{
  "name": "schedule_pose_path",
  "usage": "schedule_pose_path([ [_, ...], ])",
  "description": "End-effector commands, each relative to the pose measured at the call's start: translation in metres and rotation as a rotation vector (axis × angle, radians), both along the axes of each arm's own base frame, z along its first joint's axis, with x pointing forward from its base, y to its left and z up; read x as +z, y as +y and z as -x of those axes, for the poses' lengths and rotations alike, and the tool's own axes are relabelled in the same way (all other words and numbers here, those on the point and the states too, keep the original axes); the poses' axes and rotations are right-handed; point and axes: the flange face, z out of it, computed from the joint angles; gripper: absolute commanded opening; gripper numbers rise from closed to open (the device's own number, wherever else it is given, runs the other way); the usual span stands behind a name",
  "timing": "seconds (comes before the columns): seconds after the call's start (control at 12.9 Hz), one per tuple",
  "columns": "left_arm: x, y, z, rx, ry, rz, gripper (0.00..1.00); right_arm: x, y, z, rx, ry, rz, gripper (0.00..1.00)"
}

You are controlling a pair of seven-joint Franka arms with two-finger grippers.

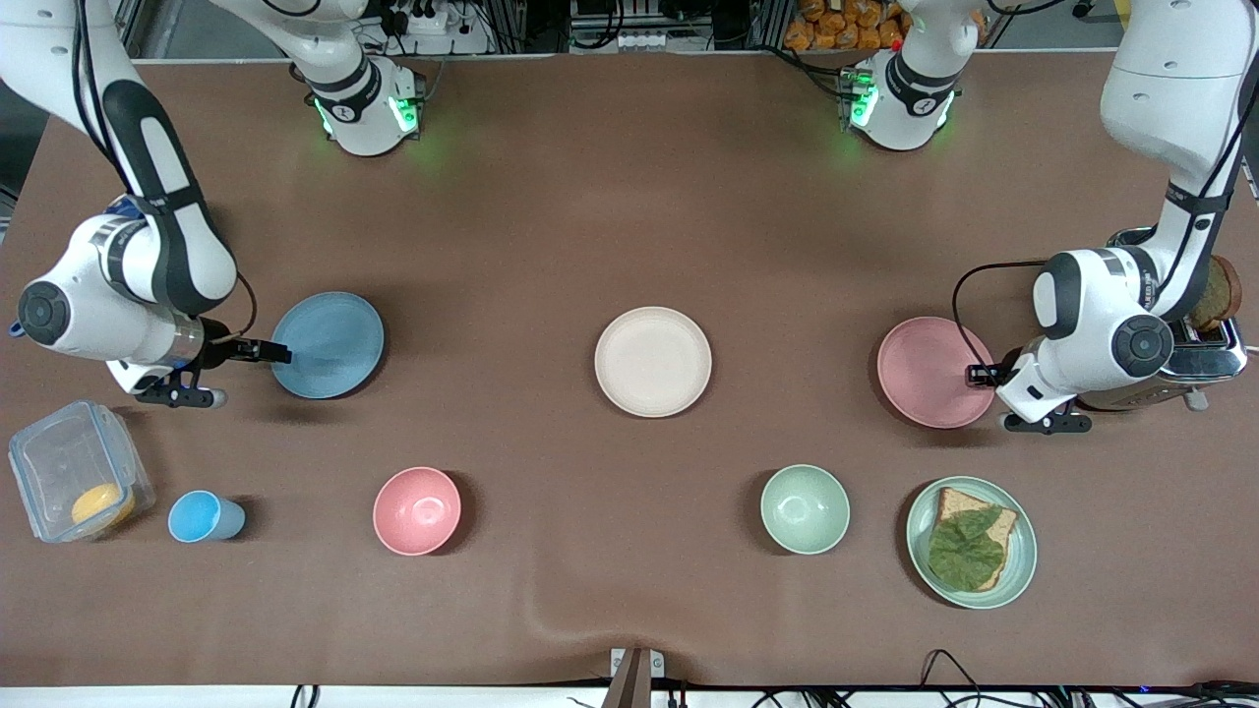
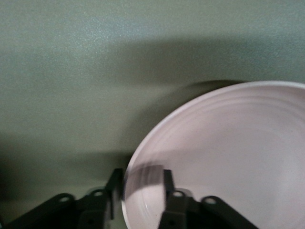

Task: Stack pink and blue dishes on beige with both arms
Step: 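Grasp the pink plate with the left gripper while the right gripper reaches the blue plate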

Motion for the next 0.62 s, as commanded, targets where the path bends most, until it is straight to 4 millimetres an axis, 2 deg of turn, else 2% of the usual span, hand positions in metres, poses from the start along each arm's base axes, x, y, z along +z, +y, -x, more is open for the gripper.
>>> schedule_pose_path([
  [0.0,0.008,0.002,-0.002,-0.013,-0.018,0.003,0.00,-0.017,-0.008,0.003,0.020,0.008,-0.040,0.84],
  [0.15,0.016,0.000,-0.005,-0.003,-0.030,0.022,0.00,-0.027,-0.010,0.004,0.067,0.014,-0.066,0.57],
  [0.23,0.029,-0.009,-0.007,0.004,-0.045,0.047,0.00,-0.029,-0.019,0.006,0.089,0.008,-0.077,0.46],
  [0.31,0.044,-0.020,-0.009,-0.003,-0.046,0.067,0.00,-0.036,-0.024,0.008,0.082,0.009,-0.100,0.34],
  [0.39,0.060,-0.030,-0.015,-0.006,-0.051,0.081,0.00,-0.045,-0.027,0.011,0.073,0.009,-0.126,0.30],
  [0.54,0.103,-0.065,-0.029,-0.021,-0.054,0.132,0.00,-0.045,-0.028,0.011,0.087,0.002,-0.137,0.03],
])
